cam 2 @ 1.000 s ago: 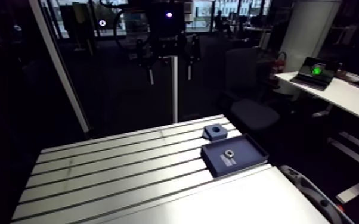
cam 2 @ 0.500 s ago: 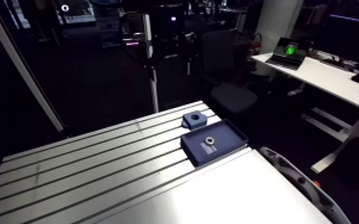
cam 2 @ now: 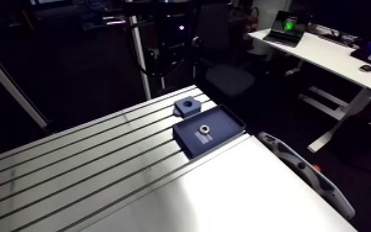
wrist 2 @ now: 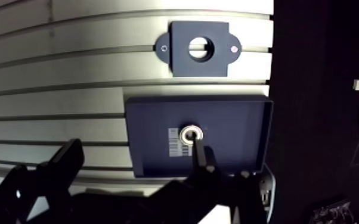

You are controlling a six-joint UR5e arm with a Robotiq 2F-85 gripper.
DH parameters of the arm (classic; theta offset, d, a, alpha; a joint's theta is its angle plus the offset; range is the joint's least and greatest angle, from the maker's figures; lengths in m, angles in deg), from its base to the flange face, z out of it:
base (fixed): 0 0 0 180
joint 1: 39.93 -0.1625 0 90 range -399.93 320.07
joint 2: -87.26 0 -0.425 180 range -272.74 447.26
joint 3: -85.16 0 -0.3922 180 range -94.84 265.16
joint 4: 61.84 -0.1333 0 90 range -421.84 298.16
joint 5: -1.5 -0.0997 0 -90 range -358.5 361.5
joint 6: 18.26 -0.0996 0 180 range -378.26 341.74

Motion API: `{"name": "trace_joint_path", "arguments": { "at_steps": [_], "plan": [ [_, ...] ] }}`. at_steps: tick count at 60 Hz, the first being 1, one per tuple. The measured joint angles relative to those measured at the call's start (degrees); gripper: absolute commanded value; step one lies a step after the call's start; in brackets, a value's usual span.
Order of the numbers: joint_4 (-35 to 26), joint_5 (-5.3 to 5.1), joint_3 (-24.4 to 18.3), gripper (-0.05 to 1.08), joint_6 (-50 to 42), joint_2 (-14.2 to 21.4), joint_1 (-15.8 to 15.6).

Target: Pick up the bearing and press it into the housing until flush.

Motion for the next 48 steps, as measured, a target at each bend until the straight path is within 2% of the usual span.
{"name": "trace_joint_path", "arguments": {
  "at_steps": [18,48],
  "plan": [
    [4.0,0.08,2.7,0.01,2.0,-2.7,2.3],
    [7.2,0.25,5.8,0.02,3.5,-3.2,3.8]
  ]
}}
